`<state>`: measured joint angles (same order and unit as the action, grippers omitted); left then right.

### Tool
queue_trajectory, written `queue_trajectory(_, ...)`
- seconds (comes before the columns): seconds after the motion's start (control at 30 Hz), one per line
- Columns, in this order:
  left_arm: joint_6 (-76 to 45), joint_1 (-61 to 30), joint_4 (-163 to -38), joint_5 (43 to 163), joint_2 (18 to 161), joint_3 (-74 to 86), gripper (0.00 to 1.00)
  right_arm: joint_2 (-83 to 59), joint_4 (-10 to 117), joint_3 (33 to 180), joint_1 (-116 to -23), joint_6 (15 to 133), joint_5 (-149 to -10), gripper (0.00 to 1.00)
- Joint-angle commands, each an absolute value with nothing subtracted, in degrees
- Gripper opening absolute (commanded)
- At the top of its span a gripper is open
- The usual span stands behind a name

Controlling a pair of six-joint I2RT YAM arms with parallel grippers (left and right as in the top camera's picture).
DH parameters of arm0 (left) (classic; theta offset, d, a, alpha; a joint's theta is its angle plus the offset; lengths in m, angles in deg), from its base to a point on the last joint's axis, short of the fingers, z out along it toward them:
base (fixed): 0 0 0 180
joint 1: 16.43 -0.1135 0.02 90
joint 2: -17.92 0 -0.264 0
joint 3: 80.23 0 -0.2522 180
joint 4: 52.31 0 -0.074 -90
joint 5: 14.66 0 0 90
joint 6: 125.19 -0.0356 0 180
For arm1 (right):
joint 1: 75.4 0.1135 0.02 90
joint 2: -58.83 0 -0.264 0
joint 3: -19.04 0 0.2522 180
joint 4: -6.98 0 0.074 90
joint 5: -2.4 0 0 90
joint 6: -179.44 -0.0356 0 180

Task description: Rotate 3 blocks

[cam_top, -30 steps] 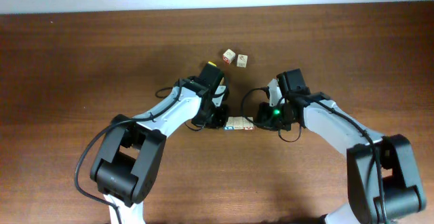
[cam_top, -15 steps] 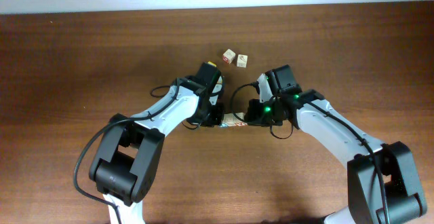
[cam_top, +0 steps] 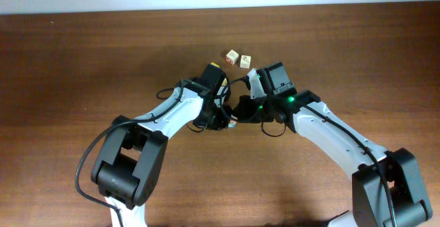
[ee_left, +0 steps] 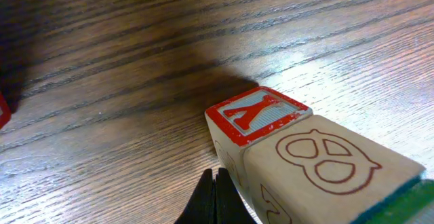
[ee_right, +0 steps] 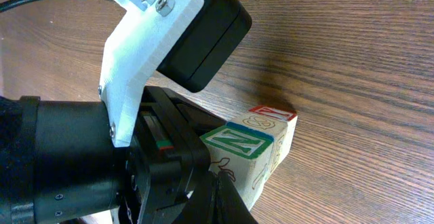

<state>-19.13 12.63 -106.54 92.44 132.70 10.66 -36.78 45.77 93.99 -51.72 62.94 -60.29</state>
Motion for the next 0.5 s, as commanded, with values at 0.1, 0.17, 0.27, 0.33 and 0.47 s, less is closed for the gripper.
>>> queue_trajectory(0.1, -20.07, 8.02, -107.68, 94.87, 130.93, 7.25, 0.0, -37.15, 46.43, 93.8, -50.65, 62.74, -61.49, 0.04)
queue_trajectory(0.17, -20.05, 6.31, -107.74, 95.11, 130.76, 7.25, 0.0, -37.15, 46.45, 93.8, -50.65, 62.74, -61.49, 0.04)
queue_trajectory(0.27, -20.07, 5.64, -106.98, 95.06, 130.76, 7.16, 0.0, -37.15, 46.43, 93.8, -50.06, 62.78, -61.78, 0.04)
queue_trajectory(0.33, -20.12, 4.3, -107.09, 95.06, 130.69, 6.46, 0.0, -37.15, 46.41, 93.8, -49.14, 62.78, -62.82, 0.04)
queue_trajectory(0.47, -23.16, 0.96, -107.31, 94.36, 127.96, 3.75, 0.0, -37.15, 45.49, 93.8, -48.79, 62.78, -64.0, 0.11)
